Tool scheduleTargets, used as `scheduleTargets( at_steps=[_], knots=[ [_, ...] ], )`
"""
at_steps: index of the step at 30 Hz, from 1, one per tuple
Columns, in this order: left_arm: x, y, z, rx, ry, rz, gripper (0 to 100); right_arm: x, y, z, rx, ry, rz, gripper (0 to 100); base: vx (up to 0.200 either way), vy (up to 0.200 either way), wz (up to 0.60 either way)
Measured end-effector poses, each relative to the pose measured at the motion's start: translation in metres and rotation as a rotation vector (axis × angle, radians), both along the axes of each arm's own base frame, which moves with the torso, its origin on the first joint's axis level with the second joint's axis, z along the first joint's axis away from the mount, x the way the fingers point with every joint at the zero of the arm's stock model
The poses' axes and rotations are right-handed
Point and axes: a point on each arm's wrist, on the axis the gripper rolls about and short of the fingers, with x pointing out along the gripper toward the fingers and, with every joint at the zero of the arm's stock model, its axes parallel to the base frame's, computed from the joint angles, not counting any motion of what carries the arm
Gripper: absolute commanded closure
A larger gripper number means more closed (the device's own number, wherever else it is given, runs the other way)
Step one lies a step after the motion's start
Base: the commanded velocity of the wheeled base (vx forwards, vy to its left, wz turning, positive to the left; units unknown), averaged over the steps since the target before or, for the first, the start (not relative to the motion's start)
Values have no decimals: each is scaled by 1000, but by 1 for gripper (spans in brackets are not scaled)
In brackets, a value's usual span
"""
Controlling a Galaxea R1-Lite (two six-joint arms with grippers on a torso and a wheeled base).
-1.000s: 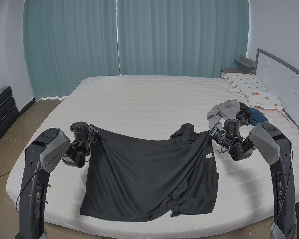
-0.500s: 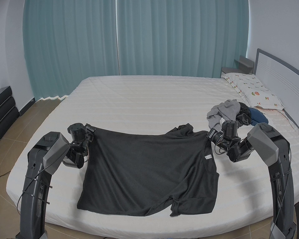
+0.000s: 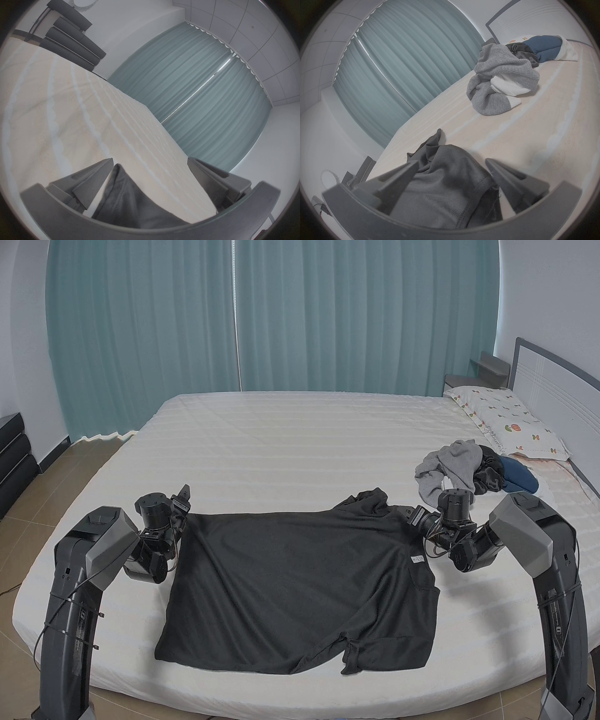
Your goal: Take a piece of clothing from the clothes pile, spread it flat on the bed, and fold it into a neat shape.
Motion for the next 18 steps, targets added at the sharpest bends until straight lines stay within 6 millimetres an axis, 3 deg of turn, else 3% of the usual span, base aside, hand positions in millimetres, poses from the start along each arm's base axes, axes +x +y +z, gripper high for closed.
scheduleTargets(
  at_steps=[9, 18],
  knots=[
    [-34, 1, 12, -9, 20, -28, 0, -19, -19, 22, 22, -3, -39, 0, 0, 0, 0],
    [-86, -7, 33, -9, 86, -59, 0, -86, -22, 30, 97, 151, -52, 0, 0, 0, 0]
  ],
)
